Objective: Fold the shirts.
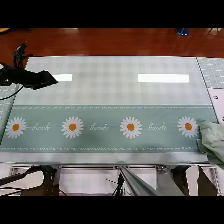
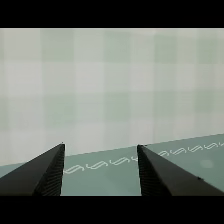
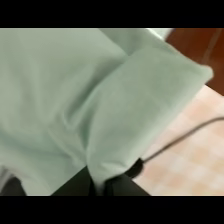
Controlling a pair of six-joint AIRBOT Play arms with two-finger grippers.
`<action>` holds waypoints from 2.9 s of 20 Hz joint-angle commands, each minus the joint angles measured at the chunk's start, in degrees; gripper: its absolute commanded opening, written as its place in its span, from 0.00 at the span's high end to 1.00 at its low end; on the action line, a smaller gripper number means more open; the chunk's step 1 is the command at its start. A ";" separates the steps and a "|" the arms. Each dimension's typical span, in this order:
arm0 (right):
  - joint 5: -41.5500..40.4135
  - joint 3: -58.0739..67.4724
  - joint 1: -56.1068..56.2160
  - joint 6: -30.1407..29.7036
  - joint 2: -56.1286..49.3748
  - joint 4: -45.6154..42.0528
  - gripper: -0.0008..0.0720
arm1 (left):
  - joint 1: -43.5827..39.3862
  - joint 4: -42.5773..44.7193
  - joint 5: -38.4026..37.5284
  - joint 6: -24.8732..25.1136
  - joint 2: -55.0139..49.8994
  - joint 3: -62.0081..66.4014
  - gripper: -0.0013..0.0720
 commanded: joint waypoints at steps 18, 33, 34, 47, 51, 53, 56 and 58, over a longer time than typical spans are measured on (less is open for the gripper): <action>-5.49 -20.70 -0.22 -2.82 0.39 -23.26 0.36 | 1.44 0.85 1.40 3.96 -1.27 0.02 0.26; -33.38 16.28 60.08 -0.31 -15.21 20.15 0.16 | -22.88 16.52 0.39 0.59 12.15 4.44 0.00; -32.89 16.83 62.40 0.59 -17.07 20.15 0.16 | -24.72 19.82 -0.48 -2.75 12.96 4.44 0.00; -28.70 16.92 67.32 1.40 -19.78 19.93 0.16 | -29.27 29.11 -5.31 -11.80 13.22 4.44 0.01; -28.70 16.92 67.32 1.40 -19.78 19.93 0.16 | -29.27 29.11 -5.31 -11.80 13.22 4.44 0.01; -28.70 16.92 67.32 1.40 -19.78 19.93 0.16 | -29.27 29.11 -5.31 -11.80 13.22 4.44 0.01; -28.70 16.92 67.32 1.40 -19.78 19.93 0.16 | -29.27 29.11 -5.31 -11.80 13.22 4.44 0.01; -28.70 16.92 67.32 1.40 -19.78 19.93 0.16 | -29.27 29.14 -5.31 -11.80 13.22 4.44 0.01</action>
